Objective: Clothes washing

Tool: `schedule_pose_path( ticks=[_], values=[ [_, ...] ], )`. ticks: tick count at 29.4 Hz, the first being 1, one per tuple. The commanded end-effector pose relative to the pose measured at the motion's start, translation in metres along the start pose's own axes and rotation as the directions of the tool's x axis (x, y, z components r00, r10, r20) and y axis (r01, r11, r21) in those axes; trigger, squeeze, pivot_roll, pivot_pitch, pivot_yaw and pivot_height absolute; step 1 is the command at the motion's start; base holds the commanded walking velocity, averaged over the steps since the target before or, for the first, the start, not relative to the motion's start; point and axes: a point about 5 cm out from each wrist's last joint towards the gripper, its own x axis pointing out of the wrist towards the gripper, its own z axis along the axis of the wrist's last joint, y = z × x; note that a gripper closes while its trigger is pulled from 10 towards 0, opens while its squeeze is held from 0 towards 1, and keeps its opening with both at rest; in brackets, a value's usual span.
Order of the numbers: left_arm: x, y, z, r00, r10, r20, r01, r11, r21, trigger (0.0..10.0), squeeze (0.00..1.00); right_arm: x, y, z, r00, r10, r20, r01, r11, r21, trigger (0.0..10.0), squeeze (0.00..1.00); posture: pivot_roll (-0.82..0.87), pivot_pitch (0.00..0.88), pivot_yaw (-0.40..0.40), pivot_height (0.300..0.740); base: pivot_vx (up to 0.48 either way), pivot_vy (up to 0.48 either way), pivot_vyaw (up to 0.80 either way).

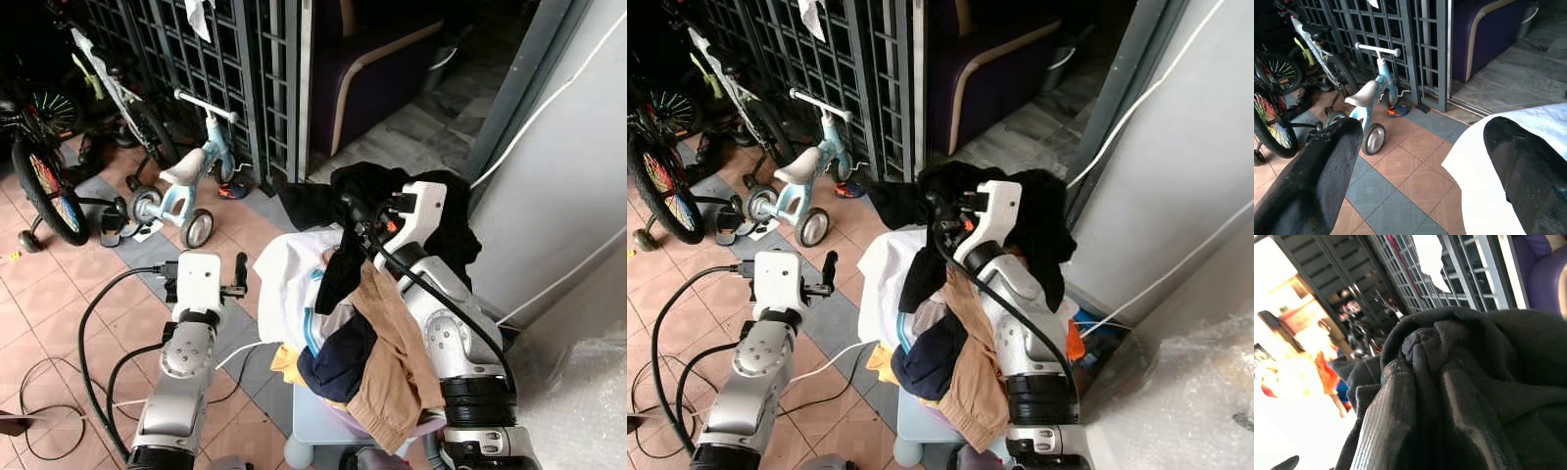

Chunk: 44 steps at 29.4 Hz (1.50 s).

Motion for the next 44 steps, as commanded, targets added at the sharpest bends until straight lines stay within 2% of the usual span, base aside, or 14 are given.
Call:
schedule_pose_path(
  ticks=[1,5,10,13,15,16,22,30,33,36,37,39,40,44],
  values=[
    [0.002,-0.001,-0.001,1.0,-0.014,-0.015,0.014,1.0,0.007,10.0,0.0,0.001,0.011,0.018,0.994,0.08,0.068,-0.082,0.996,0.028,0.0,0.0,-0.05,0.0,0.006,0.74,0.0,0.0,0.0],
    [0.004,-0.002,-0.001,1.0,-0.022,-0.009,0.022,1.0,0.016,10.0,0.0,0.003,0.014,0.039,0.983,0.109,0.15,-0.121,0.99,0.075,0.0,0.0,-0.05,0.0,0.011,0.74,0.0,0.0,0.0],
    [0.008,0.0,-0.002,1.0,-0.005,-0.004,0.005,1.0,0.029,10.0,0.0,0.011,0.008,0.058,0.975,0.063,0.211,-0.07,0.997,0.023,0.0,0.0,-0.05,0.0,0.016,0.74,0.0,0.0,0.0],
    [0.01,0.001,-0.002,1.0,0.012,-0.003,-0.012,0.999,0.031,10.0,0.0,0.012,0.004,0.061,0.978,0.042,0.204,-0.03,0.998,-0.058,0.0,0.0,-0.05,0.0,0.017,0.74,0.0,0.0,0.0],
    [0.016,0.001,0.001,0.999,0.045,0.014,-0.046,0.998,0.046,10.0,0.0,0.011,-0.007,0.053,0.989,-0.046,0.143,0.092,0.938,-0.335,0.0,0.0,-0.05,0.0,0.018,0.74,0.0,0.0,0.0],
    [0.017,0.001,0.002,0.999,0.049,0.021,-0.05,0.998,0.048,10.0,0.0,0.008,-0.012,0.049,0.986,-0.09,0.141,0.137,0.918,-0.373,0.0,0.0,-0.05,0.0,0.017,0.74,0.0,0.0,0.0],
    [0.018,0.001,0.005,0.998,0.057,0.031,-0.058,0.997,0.054,10.0,0.0,-0.008,-0.029,0.03,0.957,-0.25,0.146,0.287,0.876,-0.387,0.0,0.0,-0.04,0.0,0.026,0.74,0.0,0.0,0.0],
    [0.018,0.0,0.002,0.999,0.049,0.009,-0.05,0.998,0.047,10.0,0.0,-0.01,-0.025,0.017,0.955,-0.255,0.154,0.297,0.863,-0.409,0.0,0.0,-0.05,0.0,0.034,0.74,-0.091,0.0,0.0],
    [0.017,-0.003,0.001,0.999,0.039,-0.003,-0.039,0.999,0.034,10.0,0.0,-0.01,-0.021,0.016,0.958,-0.245,0.148,0.285,0.863,-0.416,1.4,0.0,-0.05,0.0,0.026,0.74,-0.283,0.0,0.0],
    [0.015,-0.004,0.001,0.999,0.035,-0.01,-0.034,0.999,0.025,10.0,0.0,-0.011,-0.02,0.016,0.959,-0.242,0.148,0.282,0.863,-0.418,1.8,0.0,-0.05,0.0,0.022,0.74,-0.33,0.0,0.0],
    [0.015,-0.004,0.001,0.999,0.035,-0.012,-0.035,0.999,0.021,10.0,0.0,-0.011,-0.02,0.016,0.959,-0.241,0.147,0.281,0.862,-0.421,3.9,0.0,-0.05,0.0,0.018,0.74,-0.33,0.0,0.0],
    [0.014,-0.004,0.0,0.999,0.036,-0.014,-0.036,0.999,0.017,10.0,0.0,-0.011,-0.021,0.015,0.96,-0.24,0.144,0.279,0.861,-0.426,3.9,0.0,-0.05,0.0,0.017,0.74,-0.33,0.0,0.0],
    [0.013,-0.004,0.0,0.999,0.038,-0.016,-0.038,0.999,0.014,10.0,0.0,-0.01,-0.021,0.014,0.963,-0.234,0.133,0.268,0.861,-0.431,10.0,0.0,-0.05,0.0,0.014,0.74,-0.315,0.0,0.0],
    [0.012,-0.004,0.0,0.999,0.041,-0.02,-0.04,0.999,0.009,10.0,0.0,-0.008,-0.019,0.012,0.968,-0.222,0.116,0.25,0.86,-0.444,10.0,0.0,-0.05,0.0,0.014,0.74,-0.308,0.0,0.0]
  ],
)
